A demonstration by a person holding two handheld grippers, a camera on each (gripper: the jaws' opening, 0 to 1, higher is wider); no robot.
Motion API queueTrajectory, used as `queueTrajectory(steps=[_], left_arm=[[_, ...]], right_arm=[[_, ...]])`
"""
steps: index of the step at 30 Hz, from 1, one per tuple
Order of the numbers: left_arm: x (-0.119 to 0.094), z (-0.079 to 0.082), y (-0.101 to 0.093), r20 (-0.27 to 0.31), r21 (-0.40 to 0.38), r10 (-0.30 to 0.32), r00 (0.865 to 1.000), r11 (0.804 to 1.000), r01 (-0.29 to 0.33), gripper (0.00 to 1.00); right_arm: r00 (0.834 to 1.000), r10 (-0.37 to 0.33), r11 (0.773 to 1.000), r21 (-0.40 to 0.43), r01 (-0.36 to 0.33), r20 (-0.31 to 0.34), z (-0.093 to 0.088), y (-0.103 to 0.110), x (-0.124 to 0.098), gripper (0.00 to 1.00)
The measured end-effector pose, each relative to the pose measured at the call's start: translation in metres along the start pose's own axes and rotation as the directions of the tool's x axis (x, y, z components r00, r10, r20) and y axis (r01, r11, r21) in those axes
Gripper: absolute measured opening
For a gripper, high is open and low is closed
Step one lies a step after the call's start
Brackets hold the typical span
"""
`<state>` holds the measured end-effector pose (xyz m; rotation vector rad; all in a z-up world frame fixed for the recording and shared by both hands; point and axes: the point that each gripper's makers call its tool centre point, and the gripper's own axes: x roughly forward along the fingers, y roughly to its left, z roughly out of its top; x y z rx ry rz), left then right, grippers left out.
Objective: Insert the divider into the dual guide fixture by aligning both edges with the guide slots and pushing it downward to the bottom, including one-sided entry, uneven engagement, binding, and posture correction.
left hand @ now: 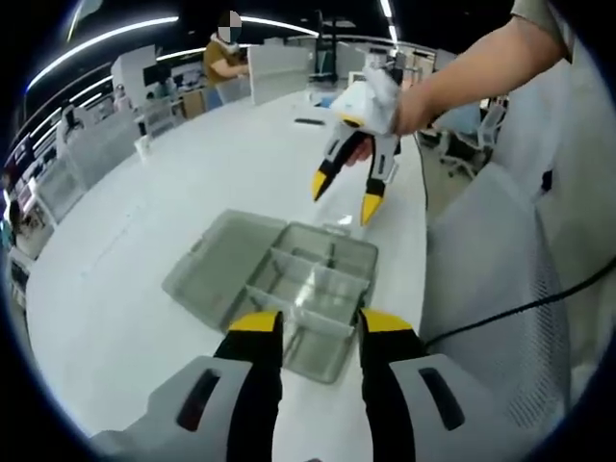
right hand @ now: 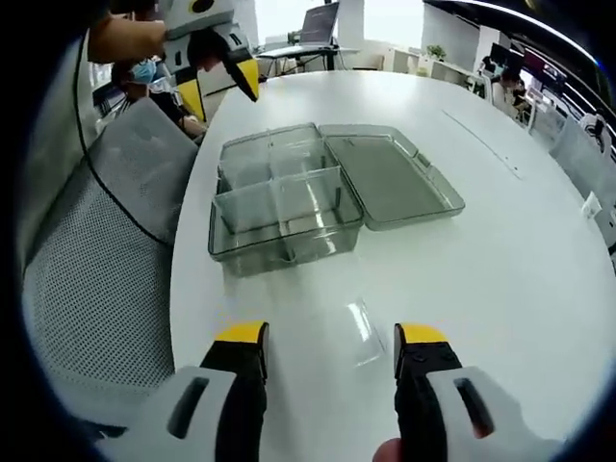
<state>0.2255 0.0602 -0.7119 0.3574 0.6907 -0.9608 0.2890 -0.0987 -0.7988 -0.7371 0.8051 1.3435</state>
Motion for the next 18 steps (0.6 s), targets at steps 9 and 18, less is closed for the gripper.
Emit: queueTrajectory(steps=[9, 18], left_arm=[[-0.0011, -0.0005, 0.0007, 0.003, -0.012, 0.007, 1.0, 1.0, -0.007, 0.3], [-0.0013, -0.0013, 0.0, 0.003, -0.018, 0.012, 1.0, 1.0, -0.012, 0.31]], right_arm=[[0.999, 0.018, 0.998, -0.06, -0.021, -0.042, -0.0037, -0.0027, 0.0065, 0.46], [0.997, 0.034, 0.995, -0.088, -0.041, -0.071, -0.0085, -0.0038, 0.0096, 0.44]])
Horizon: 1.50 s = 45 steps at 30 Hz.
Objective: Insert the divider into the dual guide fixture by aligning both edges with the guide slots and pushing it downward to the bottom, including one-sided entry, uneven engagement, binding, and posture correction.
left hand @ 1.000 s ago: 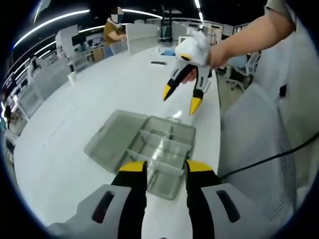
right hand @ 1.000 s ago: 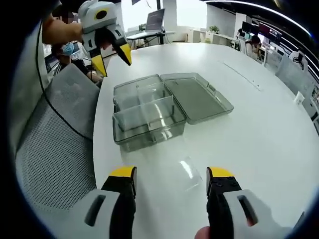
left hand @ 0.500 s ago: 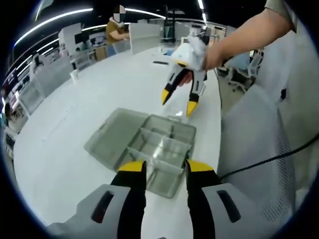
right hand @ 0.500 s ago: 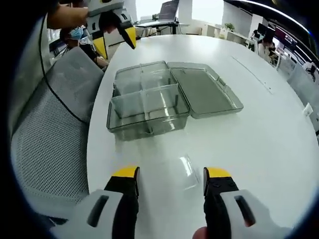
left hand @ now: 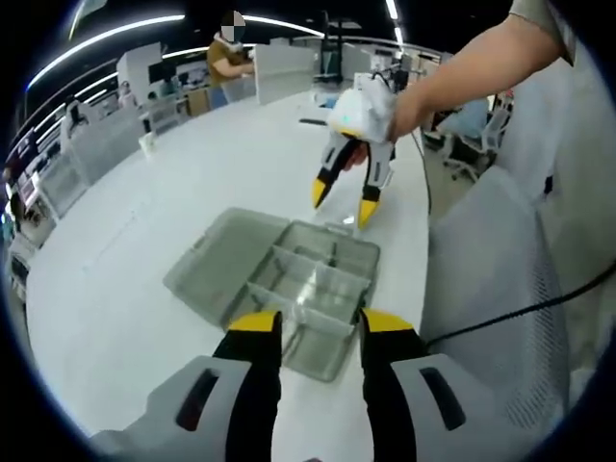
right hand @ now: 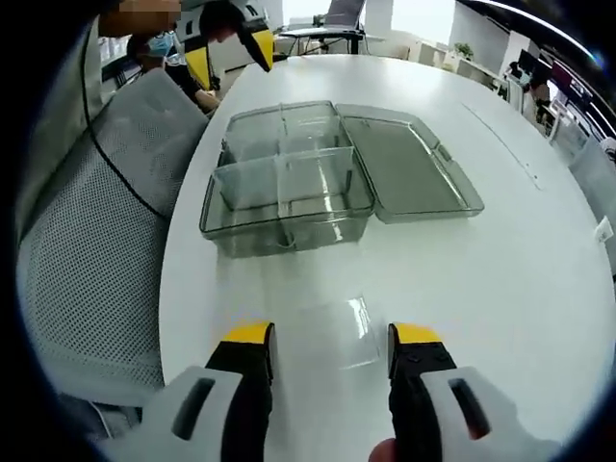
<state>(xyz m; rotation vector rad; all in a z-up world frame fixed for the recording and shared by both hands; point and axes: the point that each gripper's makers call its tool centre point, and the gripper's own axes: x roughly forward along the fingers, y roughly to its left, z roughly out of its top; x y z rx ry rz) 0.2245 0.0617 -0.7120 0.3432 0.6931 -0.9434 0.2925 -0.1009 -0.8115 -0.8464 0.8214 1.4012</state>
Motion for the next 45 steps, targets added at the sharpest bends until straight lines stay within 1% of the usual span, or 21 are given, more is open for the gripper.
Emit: queueTrajectory(steps=[7, 14, 19, 29, 38, 45], left_arm=[[-0.0001, -0.0001, 0.0, 0.0, -0.005, 0.006, 1.0, 1.0, -0.006, 0.32], [-0.0009, -0.0037, 0.0015, -0.007, -0.012, 0.011, 1.0, 1.0, -0.011, 0.32], [-0.0014, -0.0058, 0.0028, -0.011, -0.015, 0.013, 1.0, 1.0, -0.013, 0.32], [-0.0011, -0.0051, 0.0048, -0.011, -0.016, 0.014, 1.0, 1.0, -0.014, 0.32], [-0.002, -0.0065, 0.0052, -0.015, -0.017, 0.016, 1.0, 1.0, -0.017, 0.32], [-0.0028, -0.0076, 0.0056, -0.017, -0.02, 0.021, 1.0, 1.0, -0.021, 0.32]], right_arm=[[1.0, 0.013, 1.0, -0.007, -0.013, -0.011, -0.0027, -0.0003, 0.0038, 0.42], [1.0, 0.019, 1.0, -0.021, -0.019, -0.023, -0.005, -0.0024, 0.0071, 0.4], [1.0, 0.021, 0.999, -0.025, -0.021, -0.022, -0.0042, -0.0046, 0.0073, 0.38], [0.999, 0.027, 0.999, -0.045, -0.029, -0.029, -0.005, -0.006, 0.0075, 0.36], [0.998, 0.041, 0.996, -0.081, -0.045, -0.048, -0.0041, -0.0035, 0.0077, 0.3], [0.998, 0.041, 0.995, -0.087, -0.046, -0.056, -0.0044, -0.0037, 0.0084, 0.29]])
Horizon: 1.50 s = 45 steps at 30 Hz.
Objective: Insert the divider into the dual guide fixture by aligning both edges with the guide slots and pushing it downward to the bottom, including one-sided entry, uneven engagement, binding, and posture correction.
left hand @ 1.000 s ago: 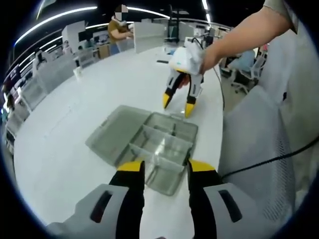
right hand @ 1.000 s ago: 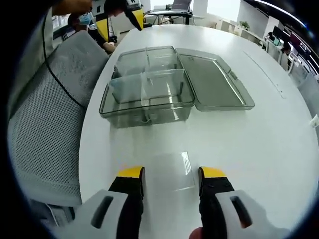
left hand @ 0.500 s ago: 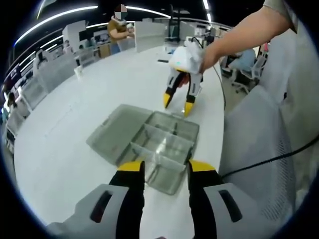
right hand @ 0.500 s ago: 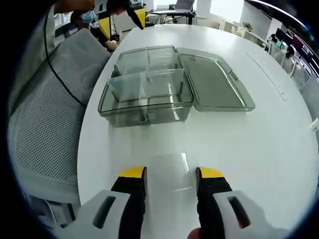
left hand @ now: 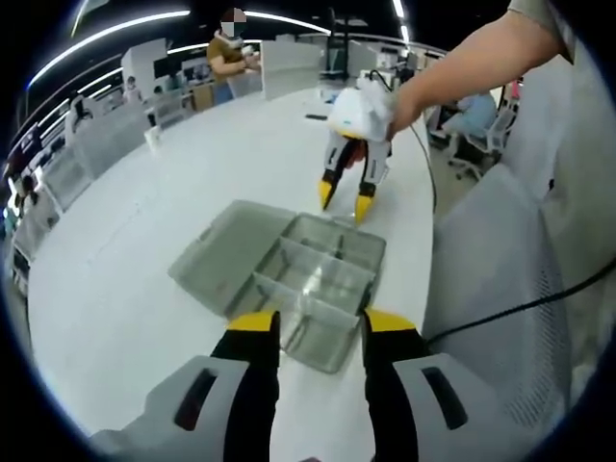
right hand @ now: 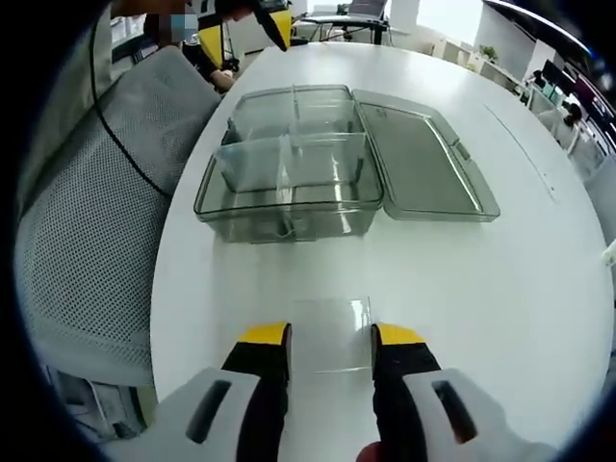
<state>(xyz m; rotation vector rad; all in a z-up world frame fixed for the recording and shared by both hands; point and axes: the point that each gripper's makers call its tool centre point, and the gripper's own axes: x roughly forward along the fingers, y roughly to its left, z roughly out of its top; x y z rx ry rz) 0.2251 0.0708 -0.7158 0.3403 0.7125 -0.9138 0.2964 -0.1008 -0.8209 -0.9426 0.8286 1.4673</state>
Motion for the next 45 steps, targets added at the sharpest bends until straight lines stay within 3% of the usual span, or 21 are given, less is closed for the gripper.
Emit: queueTrajectory(steps=[45], left_arm=[[-0.0045, 0.0008, -0.0004, 0.0, -0.008, 0.019, 1.0, 1.0, -0.019, 0.31]], right_arm=[[0.999, -0.031, 1.0, 0.002, 0.031, 0.003, 0.0052, 0.0058, -0.0073, 0.28]])
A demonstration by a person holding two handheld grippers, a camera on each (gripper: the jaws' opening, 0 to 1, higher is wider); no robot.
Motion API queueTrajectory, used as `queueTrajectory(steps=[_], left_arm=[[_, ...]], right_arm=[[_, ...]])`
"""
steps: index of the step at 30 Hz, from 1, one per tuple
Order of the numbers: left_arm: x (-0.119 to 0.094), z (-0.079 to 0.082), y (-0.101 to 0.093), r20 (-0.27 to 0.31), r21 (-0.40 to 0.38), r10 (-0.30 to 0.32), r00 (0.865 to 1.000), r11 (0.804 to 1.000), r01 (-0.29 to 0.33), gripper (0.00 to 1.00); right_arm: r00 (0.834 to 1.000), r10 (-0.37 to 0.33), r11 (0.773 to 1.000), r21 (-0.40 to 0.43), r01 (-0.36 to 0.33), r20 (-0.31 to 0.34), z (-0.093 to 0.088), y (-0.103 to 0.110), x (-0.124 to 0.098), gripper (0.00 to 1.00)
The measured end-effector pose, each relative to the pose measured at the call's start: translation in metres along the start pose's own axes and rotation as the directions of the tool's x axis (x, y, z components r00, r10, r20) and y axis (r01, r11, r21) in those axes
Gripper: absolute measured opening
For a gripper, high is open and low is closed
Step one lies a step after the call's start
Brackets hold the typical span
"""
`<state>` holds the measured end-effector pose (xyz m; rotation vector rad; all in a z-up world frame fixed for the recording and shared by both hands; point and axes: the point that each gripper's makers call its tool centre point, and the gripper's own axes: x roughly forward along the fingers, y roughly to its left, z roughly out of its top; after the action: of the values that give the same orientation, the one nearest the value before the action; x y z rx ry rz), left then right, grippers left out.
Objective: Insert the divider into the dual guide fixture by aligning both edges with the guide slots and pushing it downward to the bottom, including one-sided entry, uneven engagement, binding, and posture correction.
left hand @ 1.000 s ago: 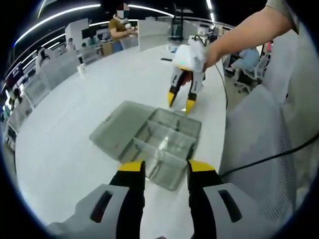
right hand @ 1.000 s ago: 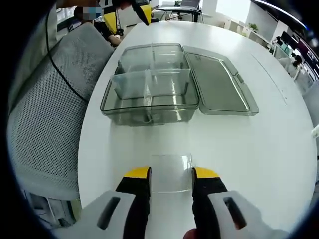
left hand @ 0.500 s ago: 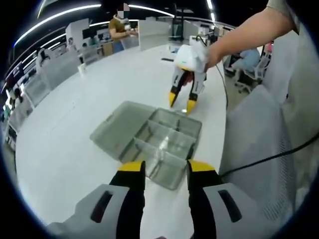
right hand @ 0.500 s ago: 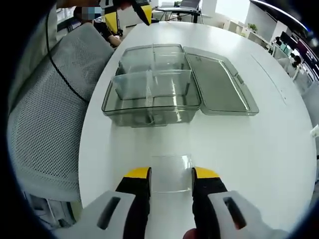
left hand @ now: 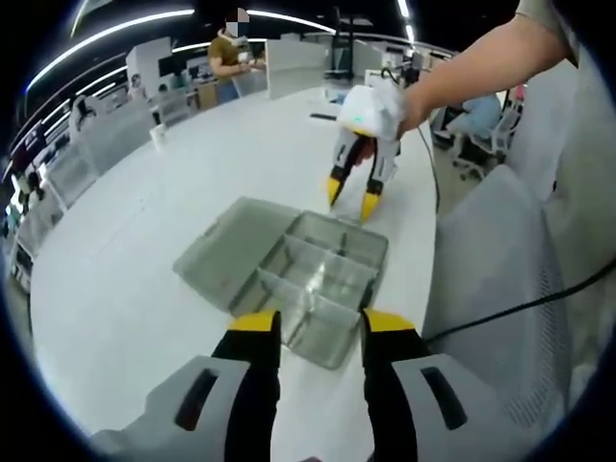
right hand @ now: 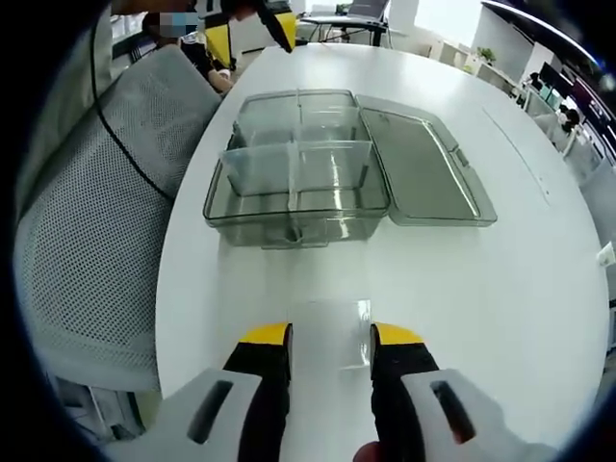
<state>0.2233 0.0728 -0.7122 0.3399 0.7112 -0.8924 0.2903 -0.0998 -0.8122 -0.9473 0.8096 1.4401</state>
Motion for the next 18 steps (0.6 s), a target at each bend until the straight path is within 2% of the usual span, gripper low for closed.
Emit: queueTrajectory(steps=[18], left_arm=[[0.002, 0.006, -0.004, 0.011, 0.009, -0.008, 1.0, 1.0, 0.008, 0.31]], right_arm=[[0.999, -0.039, 0.999, -0.02, 0.039, 0.03, 0.016, 0.005, -0.015, 0.27]])
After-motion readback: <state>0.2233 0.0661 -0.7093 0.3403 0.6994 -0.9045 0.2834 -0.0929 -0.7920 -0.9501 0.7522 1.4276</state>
